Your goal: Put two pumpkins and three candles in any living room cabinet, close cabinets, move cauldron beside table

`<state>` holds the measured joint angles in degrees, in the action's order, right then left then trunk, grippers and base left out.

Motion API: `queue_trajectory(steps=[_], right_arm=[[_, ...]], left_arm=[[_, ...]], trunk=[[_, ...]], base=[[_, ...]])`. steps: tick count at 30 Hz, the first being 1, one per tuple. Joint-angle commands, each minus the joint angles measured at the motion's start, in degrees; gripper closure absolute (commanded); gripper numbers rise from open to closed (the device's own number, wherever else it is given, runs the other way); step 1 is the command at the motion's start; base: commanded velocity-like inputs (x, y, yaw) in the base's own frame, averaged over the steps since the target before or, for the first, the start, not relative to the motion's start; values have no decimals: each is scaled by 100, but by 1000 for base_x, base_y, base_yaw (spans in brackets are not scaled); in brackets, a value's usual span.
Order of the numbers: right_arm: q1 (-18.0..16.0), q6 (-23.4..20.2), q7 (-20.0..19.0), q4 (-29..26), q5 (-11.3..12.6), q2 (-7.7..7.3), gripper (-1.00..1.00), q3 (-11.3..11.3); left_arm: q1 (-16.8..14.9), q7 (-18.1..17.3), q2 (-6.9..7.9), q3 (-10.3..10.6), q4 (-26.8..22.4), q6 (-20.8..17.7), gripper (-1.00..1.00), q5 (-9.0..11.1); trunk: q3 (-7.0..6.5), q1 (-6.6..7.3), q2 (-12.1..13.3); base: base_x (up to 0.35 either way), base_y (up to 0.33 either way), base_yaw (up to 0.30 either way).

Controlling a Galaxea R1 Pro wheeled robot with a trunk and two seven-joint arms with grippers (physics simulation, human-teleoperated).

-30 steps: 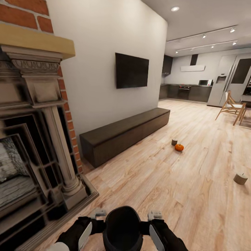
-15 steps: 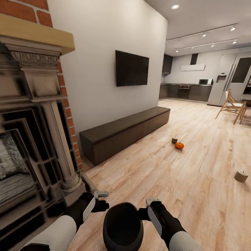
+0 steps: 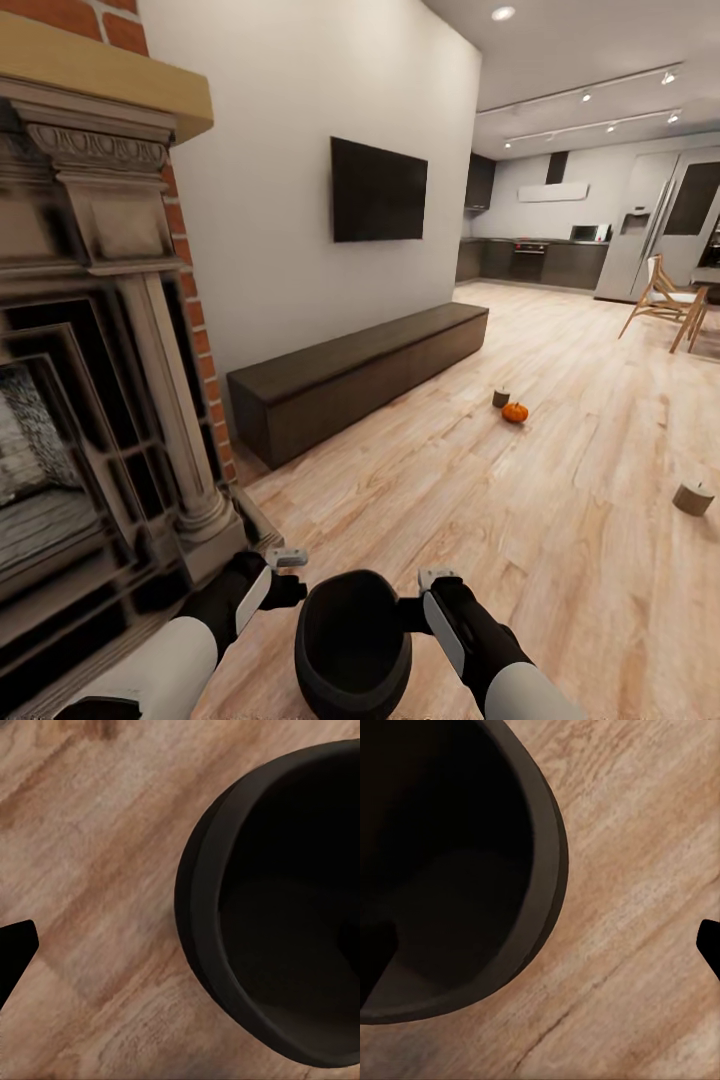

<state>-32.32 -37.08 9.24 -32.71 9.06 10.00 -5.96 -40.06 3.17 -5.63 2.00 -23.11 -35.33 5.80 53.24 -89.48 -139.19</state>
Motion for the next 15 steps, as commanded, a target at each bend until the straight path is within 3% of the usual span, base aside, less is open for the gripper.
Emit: queue_trajectory(steps=[1,10,15], right_arm=[[-2,-19,52,-7,60,0,-100,-16],[-3,-19,52,-7,60,0,-100,-19],[-3,-16,52,-7,60,0,-100,-19]], left_arm=[[-2,48,2,27,-9,-27,-100,54],[5,184,1,45,-9,-19,-100,53],[8,199,-1,46,-11,-18,-100,47]], trunk=[[24,-21,-44],[186,-219,-405],[208,-222,-406]], base=[[0,0,0],[0,0,0],[0,0,0]])
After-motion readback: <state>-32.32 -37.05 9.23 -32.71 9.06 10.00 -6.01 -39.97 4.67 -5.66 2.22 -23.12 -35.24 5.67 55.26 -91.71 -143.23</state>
